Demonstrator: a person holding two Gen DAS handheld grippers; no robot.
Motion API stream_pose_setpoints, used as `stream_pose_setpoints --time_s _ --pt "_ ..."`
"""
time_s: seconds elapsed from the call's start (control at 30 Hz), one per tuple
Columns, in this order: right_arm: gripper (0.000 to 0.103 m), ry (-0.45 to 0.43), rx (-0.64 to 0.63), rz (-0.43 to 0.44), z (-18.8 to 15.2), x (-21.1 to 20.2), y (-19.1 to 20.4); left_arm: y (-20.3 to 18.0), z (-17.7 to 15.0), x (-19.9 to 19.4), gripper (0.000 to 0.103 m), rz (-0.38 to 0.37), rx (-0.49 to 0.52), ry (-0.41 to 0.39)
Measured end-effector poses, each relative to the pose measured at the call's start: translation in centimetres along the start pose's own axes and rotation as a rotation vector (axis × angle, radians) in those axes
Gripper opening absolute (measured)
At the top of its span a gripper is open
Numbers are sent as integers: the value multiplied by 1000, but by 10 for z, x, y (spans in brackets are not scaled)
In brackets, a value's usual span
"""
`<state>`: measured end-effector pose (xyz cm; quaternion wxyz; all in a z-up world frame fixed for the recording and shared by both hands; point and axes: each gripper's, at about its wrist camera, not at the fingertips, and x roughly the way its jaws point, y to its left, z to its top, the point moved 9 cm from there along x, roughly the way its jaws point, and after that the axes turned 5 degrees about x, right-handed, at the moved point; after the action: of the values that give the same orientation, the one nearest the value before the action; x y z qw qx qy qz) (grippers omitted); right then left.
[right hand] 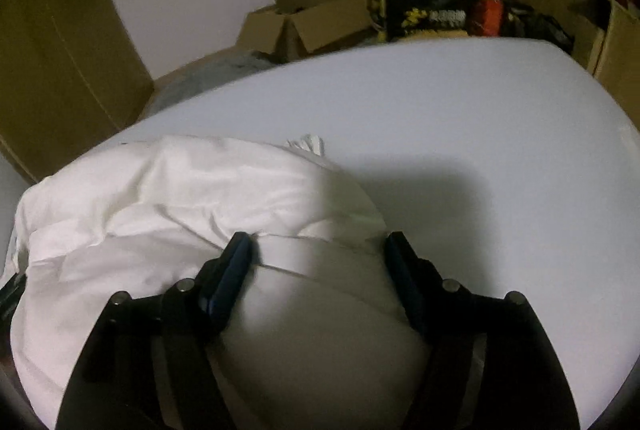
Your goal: Fold large clothes
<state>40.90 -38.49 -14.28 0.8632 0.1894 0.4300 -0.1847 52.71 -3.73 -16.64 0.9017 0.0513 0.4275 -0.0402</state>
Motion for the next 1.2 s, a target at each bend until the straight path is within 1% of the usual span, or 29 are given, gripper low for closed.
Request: stream_pose_setpoints --time_s 0.07,0.13,0.17,0.2,0.23,0.27,0.3,0.37,0.43,0.47,0.5,0.53,0.57,0.63,0.7,0.73,0.8,0.83,0.87,0.9,0.93,0.97,1.0,1.03,1.07,1.1,1.13,1.17,1.2 --pt "74 10 -29 -40 0 3 2 -2 -1 -1 103 -8 -6 -1" --pt "74 5 -53 -112 2 -2 2 -3 -1 0 103 -6 -3 -1" --pt "74 -85 -56 -172 13 -22 4 -4 -1 -1 103 -3 -1 -1" --pt "74 -142 -55 -167 21 -33 10 -5 -1 -1 103 1 3 -2" --pt "74 -207 -64 -140 28 -50 20 -5 -1 -1 103 2 3 -2" --pt "74 -239 -94 -114 31 -61 35 -5 -2 -1 103 2 3 -1" --pt "74 -220 -157 -92 31 -60 55 -5 -2 -1 103 0 2 -2" --pt "73 -146 -239 -51 21 -43 78 -3 -3 -1 103 -11 -6 -2" --pt "73 -107 -291 -84 10 -24 84 -3 -3 -1 103 -18 -11 -1" --pt "76 -62 -316 -119 3 -6 81 -2 -2 0 103 -24 -15 -1" --pt "81 -7 -300 -107 -5 7 74 -2 -2 0 103 -33 -21 1" --pt "84 19 -223 -64 -3 16 63 -2 -2 1 103 -41 -27 1" --pt "87 32 -187 -51 1 20 57 -2 -2 2 103 -46 -29 2" --pt "89 52 -157 -22 4 27 52 -3 -1 5 103 -57 -31 7" --pt "90 47 -153 -21 6 29 50 -3 -2 6 103 -63 -32 15" --pt "90 45 -158 -35 7 30 51 -3 -2 5 103 -70 -32 19" --pt "90 55 -165 -67 -8 21 55 1 -6 -9 103 -112 -16 56" --pt "84 68 -162 -92 -12 12 55 5 -7 -23 103 -132 -33 42" --pt "56 57 -124 -72 -11 -5 58 10 -9 -43 103 -169 -61 18" --pt "44 35 -82 7 -9 -27 69 17 -13 -66 103 -197 -79 2" --pt "40 22 -68 48 -9 -40 76 23 -18 -85 103 -197 -81 -9" --pt "30 -5 -78 110 -5 -61 99 28 -24 -101 103 -189 -79 -13" --pt "29 -18 -107 140 -5 -76 120 33 -35 -121 103 -189 -77 -14" --pt "29 -23 -127 151 -4 -81 137 36 -47 -139 103 -213 -76 -12" --pt "29 -30 -160 174 -2 -90 168 36 -53 -149 103 -234 -76 -10" --pt "29 -29 -174 179 -4 -91 185 39 -66 -165 103 -265 -80 -5" --pt "29 -16 -192 166 -5 -87 205 40 -76 -175 103 -280 -84 2" --pt "28 19 -206 144 -8 -71 225 43 -88 -186 103 -295 -90 12" --pt "28 53 -200 128 -10 -52 232 47 -103 -197 103 -307 -103 25"
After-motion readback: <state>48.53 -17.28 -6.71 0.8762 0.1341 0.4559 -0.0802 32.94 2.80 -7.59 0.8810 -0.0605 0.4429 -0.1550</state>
